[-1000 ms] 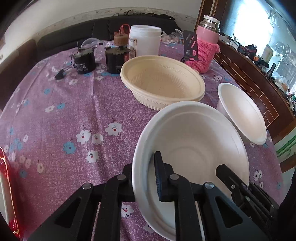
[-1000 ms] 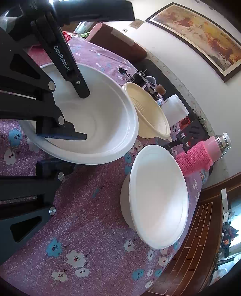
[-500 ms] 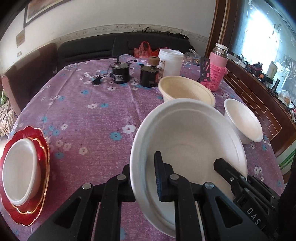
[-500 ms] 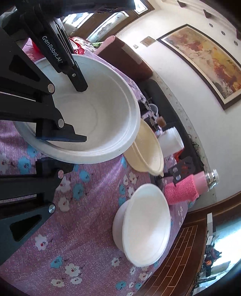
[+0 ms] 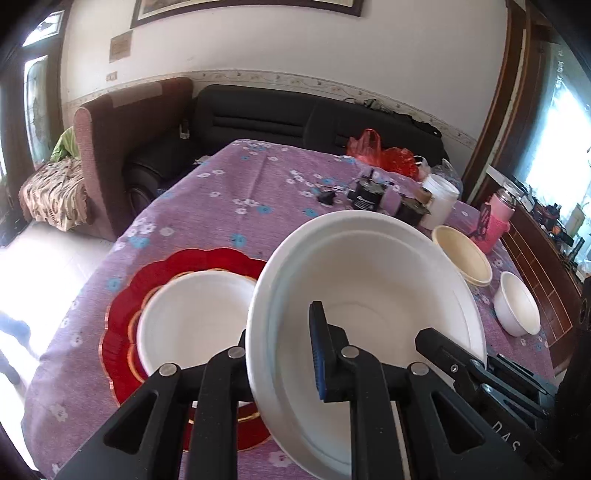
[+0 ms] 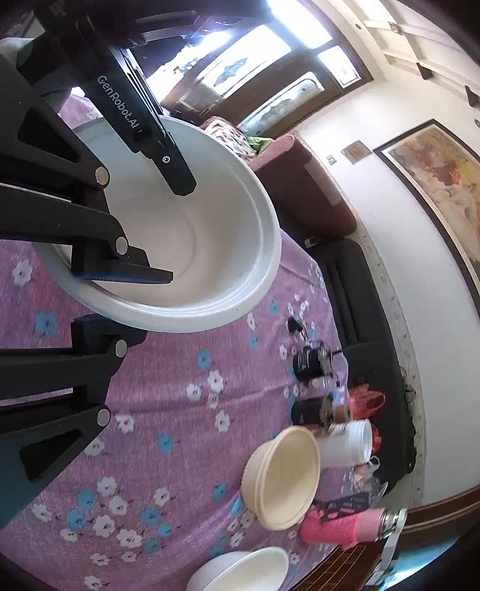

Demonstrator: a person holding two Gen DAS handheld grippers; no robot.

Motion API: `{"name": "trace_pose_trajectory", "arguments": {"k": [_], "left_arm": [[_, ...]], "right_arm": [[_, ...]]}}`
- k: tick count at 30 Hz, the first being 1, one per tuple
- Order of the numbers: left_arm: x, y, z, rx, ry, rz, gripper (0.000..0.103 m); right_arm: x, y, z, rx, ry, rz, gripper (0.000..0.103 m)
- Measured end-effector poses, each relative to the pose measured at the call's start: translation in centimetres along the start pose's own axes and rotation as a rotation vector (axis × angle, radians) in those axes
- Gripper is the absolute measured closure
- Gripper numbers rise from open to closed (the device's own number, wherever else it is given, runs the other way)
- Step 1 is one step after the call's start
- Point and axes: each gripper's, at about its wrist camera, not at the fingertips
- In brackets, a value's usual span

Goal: Organize plates and bowls
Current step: 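Carry the white bowl with both grippers over the red plate stack, then lower the white bowl onto the white plate and open both grippers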

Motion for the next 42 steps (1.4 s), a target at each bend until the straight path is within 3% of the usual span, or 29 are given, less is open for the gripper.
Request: {"name": "trace_pose_trajectory", "arguments": {"k": [8, 14, 17, 20, 30, 38, 40, 42], "left_arm": [[-2.0, -0.4, -7.1, 0.111, -0.093, -0.073, 0.088], [-3.3, -0.3, -9.3, 0.145, -0.125, -0.105, 0.087], [-3.8, -0.5, -10.2, 0.166, -0.131, -0.116, 0.079], [-3.8, -0.6, -11.1, 0.193, -0.132, -0.117, 0.066], [-1.6, -0.6, -13.6, 0.292, -0.086, -0.081, 0.059], [1.0, -0.6, -13.7, 0.300, -0.052, -0.026, 0.041], [1.9, -0.6, -13.7, 0.312, -0.039, 0.000, 0.037], [2.9, -0.5, -13.7, 0.316, -0.034, 0.032, 0.034]], "right_arm": [[-6.1, -0.8, -5.9, 0.081, -0.031, -0.128, 0.088], [-9.4, -1.0, -6.8, 0.058, -0.040, -0.190, 0.088], [-10.3, -0.9, -6.8, 0.048, -0.038, -0.207, 0.088], [-11.1, -1.0, -6.5, 0.043, -0.028, -0.214, 0.088], [-12.1, -0.8, -7.0, 0.059, -0.004, -0.195, 0.091], [-12.0, -0.9, -8.6, 0.146, 0.044, -0.150, 0.090], [-11.8, -1.0, -8.9, 0.162, 0.050, -0.138, 0.088], [-11.5, -1.0, -9.0, 0.167, 0.051, -0.123, 0.075]]}}
Point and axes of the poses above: each gripper's, at about its wrist camera, not at the fingertips, and x roughly against the way its jaws point, z to its right, y to its underside, and after that the axes turned 2 degrees about x, right-handed
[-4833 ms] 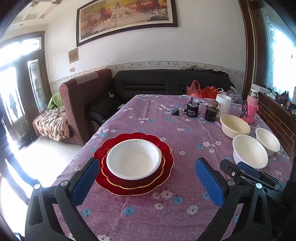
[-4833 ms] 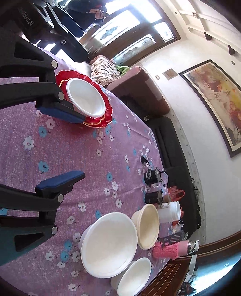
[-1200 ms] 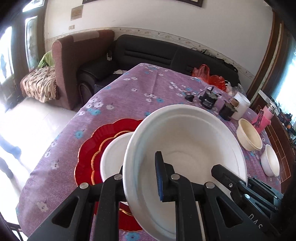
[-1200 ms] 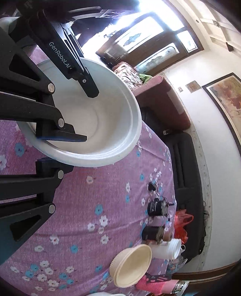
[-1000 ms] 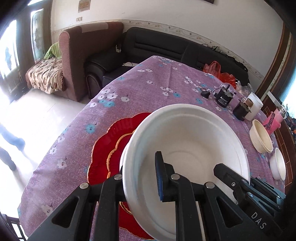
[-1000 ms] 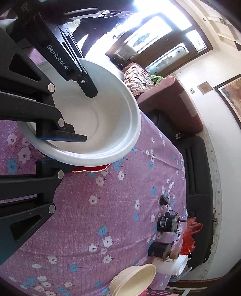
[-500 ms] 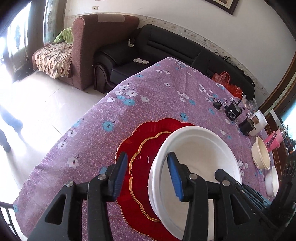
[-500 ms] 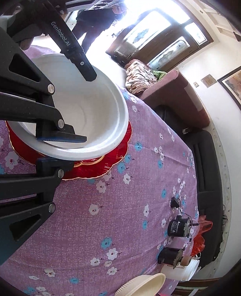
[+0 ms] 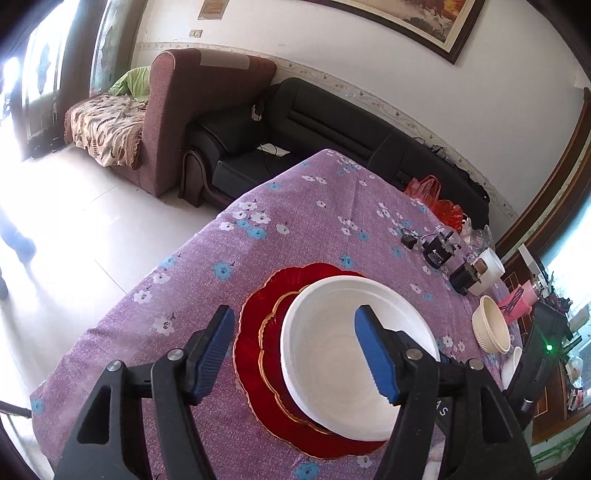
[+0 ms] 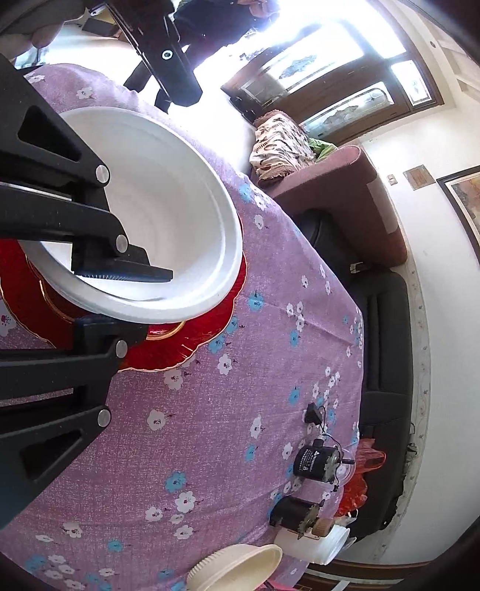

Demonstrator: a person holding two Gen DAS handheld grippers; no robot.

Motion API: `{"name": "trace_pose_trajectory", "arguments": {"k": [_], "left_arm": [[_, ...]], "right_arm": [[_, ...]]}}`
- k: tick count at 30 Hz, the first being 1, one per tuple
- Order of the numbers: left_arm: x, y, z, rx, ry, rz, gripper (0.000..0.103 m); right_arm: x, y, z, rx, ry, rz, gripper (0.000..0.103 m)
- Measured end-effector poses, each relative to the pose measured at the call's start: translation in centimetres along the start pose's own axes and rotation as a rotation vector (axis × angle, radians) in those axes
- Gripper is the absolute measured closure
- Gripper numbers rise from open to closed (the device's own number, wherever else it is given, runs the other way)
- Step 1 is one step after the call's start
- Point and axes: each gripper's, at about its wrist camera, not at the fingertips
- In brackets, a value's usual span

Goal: Organize plates and bowls
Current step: 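Lower the white bowl onto the white plate and open both grippers, then move both tools toward the cream ribbed bowl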

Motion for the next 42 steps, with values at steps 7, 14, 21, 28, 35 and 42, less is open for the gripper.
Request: {"name": "trace_pose_trajectory", "arguments": {"k": [7, 14, 21, 28, 35, 42], "left_arm": [[3.1, 0.9, 0.4, -0.018, 0.002, 0.075, 0.032], [5.8, 2.6, 2.7, -0.100, -0.066, 0.182, 0.022], [7.2, 4.8, 6.5, -0.223, -0.118, 0.260, 0.013], [6.1, 6.7, 9.4, -0.288, -0.095, 0.199, 0.013], [5.8, 8.6, 12.1, -0.362, -0.098, 0.176, 0.013], [5.3, 10.0, 15.2, -0.436, -0.092, 0.155, 0.013]], "right_arm": [[1.0, -0.2, 0.6, -0.019, 0.024, 0.062, 0.047], [5.5, -0.2, 1.7, -0.067, -0.022, 0.152, 0.042], [9.4, 2.2, 3.9, -0.086, -0.014, 0.191, 0.036], [11.3, 6.3, 6.9, -0.128, 0.016, 0.184, 0.036], [12.7, 8.6, 10.7, -0.205, 0.042, 0.180, 0.035], [13.8, 9.5, 13.7, -0.263, 0.057, 0.198, 0.035]]}}
Point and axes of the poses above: each gripper's, at about its wrist camera, not at the fingertips, and x roughly against the way its jaws point, z to its right, y to its underside, and after that the axes turned 2 degrees about x, right-handed
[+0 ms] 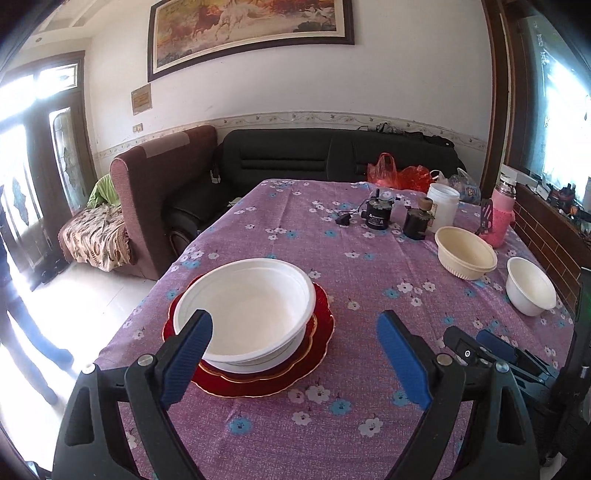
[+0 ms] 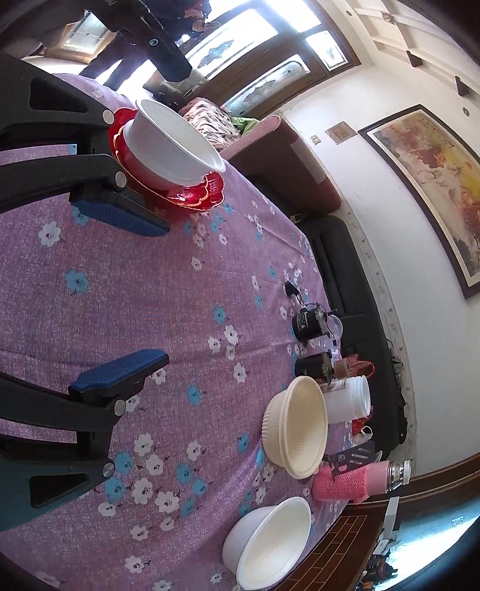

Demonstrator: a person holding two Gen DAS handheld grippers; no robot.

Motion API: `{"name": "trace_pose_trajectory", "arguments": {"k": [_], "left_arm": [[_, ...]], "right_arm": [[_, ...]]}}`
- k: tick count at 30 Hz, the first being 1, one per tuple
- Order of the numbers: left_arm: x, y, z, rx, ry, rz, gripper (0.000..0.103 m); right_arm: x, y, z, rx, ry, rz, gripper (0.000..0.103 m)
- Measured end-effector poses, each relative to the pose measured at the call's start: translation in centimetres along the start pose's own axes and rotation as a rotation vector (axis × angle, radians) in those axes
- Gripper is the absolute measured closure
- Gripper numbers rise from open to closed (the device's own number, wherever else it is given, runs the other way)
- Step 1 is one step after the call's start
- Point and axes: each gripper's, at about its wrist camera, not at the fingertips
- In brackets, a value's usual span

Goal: Organize plates and bowls
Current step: 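Move both tools toward the cream ribbed bowl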

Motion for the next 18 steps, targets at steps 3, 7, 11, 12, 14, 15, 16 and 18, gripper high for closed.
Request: {"name": "trace_pose_trajectory", "arguments": {"k": [3, 7, 11, 12, 14, 15, 16, 18], "left_arm": [[-0.3, 0.1, 1.1, -0.027, 0.004, -0.009, 0.013], [-0.7, 0.1, 2.4, -0.050, 0.006, -0.018, 0.013], [-1.1, 0.2, 3.3, -0.059, 0.017, -0.030, 0.013], [-1.2, 0.3, 3.4, -0.061, 0.021, -0.033, 0.013], [-1.3, 0.5, 3.8, -0.068, 0.032, -0.041, 0.013], [-1.3, 0.5, 3.9, -0.073, 0.036, -0.045, 0.013], [-1.3, 0.5, 4.1, -0.079, 0.038, -0.046, 0.013], [-1.2, 0.6, 4.4, -0.088, 0.040, -0.042, 0.013]], "right_arm": [[0.3, 0.0, 1.0, -0.018, 0.002, 0.008, 0.035], [0.5, -0.2, 2.5, -0.042, 0.009, 0.013, 0.035], [0.9, -0.4, 3.7, -0.057, 0.025, 0.020, 0.035], [1.1, -0.5, 4.1, -0.061, 0.030, 0.023, 0.035], [1.4, -0.7, 4.7, -0.066, 0.040, 0.031, 0.035], [1.6, -0.8, 5.0, -0.070, 0.044, 0.036, 0.035], [1.8, -1.0, 5.3, -0.072, 0.048, 0.041, 0.035], [2.3, -1.3, 5.7, -0.074, 0.063, 0.051, 0.035]]}}
Point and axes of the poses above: each gripper's, at about its wrist camera, not at the fingertips, and x roughly against the way its jaws point, z to its right, y to its underside, and after that the axes turned 2 degrees about x, right-handed
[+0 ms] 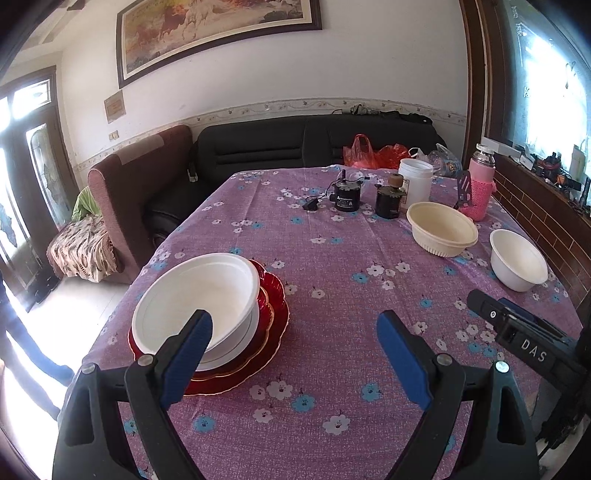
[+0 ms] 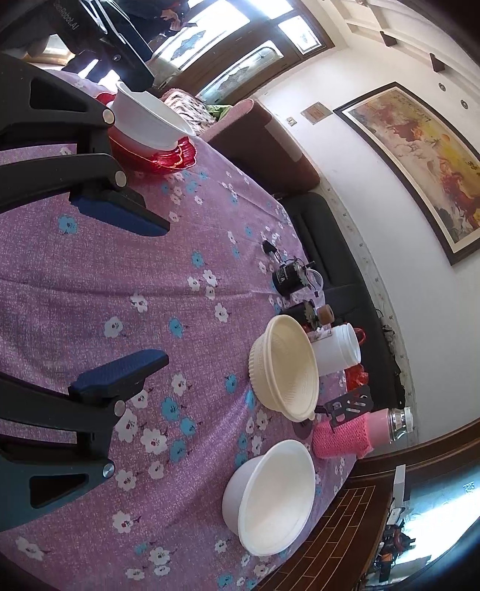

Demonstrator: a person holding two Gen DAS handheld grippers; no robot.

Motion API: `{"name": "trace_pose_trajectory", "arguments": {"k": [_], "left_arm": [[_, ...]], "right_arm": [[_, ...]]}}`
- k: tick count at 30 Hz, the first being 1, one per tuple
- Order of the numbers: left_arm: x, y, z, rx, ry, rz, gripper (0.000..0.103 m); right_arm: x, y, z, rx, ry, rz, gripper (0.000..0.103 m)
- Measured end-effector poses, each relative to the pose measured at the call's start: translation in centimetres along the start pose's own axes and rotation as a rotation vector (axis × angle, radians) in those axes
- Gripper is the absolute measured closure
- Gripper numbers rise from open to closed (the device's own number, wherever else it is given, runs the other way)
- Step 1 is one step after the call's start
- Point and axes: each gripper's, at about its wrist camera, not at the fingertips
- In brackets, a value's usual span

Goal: Organize plates and bowls
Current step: 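Move both tools toward the cream ribbed bowl, then grasp the rim of the cream ribbed bowl with both grippers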

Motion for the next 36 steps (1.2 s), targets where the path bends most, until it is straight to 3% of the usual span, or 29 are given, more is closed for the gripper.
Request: {"name": "trace_pose_trajectory", "arguments": {"k": [6, 10, 16, 19, 23, 27, 31, 33, 36], "left_arm": [[0.1, -0.3, 0.4, -0.013, 0.007, 0.001, 0.013], [0.3, -1.5, 0.5, -0.022, 0.070, -0.017, 0.013], [1.8, -6.2, -0.5, 0.009, 0.213, -0.009, 0.013], [1.7, -9.2, -1.0, 0.056, 0.267, -0.016, 0.013], [0.8, -12.8, -0.5, 0.102, 0.328, -0.027, 0.011], [-1.5, -16.8, 1.5, 0.105, 0.358, -0.051, 0.011], [-4.8, -20.0, 4.6, 0.045, 0.310, -0.031, 0.011], [-7.1, -20.6, 6.1, 0.027, 0.290, -0.039, 0.011], [-11.6, -20.1, 8.1, 0.032, 0.298, -0.117, 0.011]], "right_arm": [[1.4, -1.7, 1.1, 0.004, 0.030, 0.040, 0.035], [3.0, -4.0, 1.7, 0.032, 0.063, 0.089, 0.035], [7.8, -9.7, 3.2, 0.082, 0.163, 0.228, 0.035], [10.0, -12.7, 4.2, 0.087, 0.201, 0.291, 0.027], [10.6, -16.5, 5.0, 0.109, 0.259, 0.319, 0.027], [7.7, -20.0, 5.9, 0.136, 0.288, 0.231, 0.027], [2.3, -21.9, 7.6, 0.121, 0.281, 0.084, 0.027], [-0.6, -21.9, 8.8, 0.099, 0.260, 0.016, 0.027], [-4.9, -21.0, 9.9, 0.067, 0.229, -0.078, 0.028]]}}
Point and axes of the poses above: each gripper's, at about its wrist camera, not at the fingertips, and x roughly against the way its jaws point, z to its right, y to its underside, and after that the axes turned 2 degrees about x, right-handed
